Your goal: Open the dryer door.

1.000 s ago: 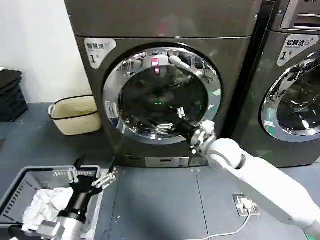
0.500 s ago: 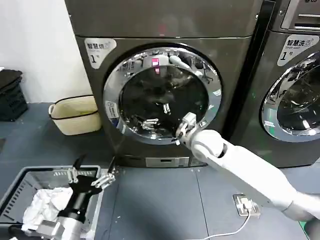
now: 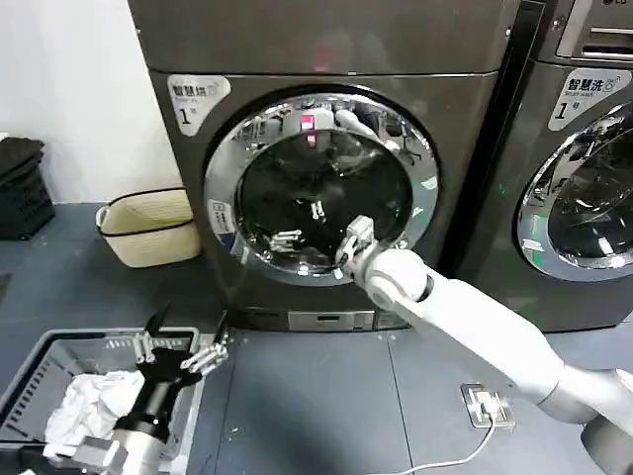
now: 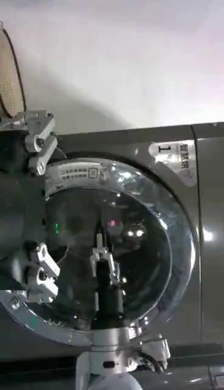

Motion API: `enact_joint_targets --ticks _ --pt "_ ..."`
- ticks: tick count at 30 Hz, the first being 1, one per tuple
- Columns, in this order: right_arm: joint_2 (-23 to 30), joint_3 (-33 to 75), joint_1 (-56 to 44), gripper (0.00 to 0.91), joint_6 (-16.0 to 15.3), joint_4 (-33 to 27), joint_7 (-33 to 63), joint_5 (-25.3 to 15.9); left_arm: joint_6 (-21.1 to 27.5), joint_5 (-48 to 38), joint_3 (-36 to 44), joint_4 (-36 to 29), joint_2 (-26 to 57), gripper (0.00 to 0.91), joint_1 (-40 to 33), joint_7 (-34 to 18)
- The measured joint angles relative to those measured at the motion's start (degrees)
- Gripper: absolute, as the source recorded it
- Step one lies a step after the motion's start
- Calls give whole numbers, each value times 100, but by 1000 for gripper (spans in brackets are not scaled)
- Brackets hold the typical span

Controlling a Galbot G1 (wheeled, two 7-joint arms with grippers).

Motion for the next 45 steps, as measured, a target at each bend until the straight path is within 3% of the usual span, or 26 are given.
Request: enact_joint_targets --ticks 45 --pt "969 -514 548 907 104 -1578 -868 71 -3 -25 -37 40 1 907 10 10"
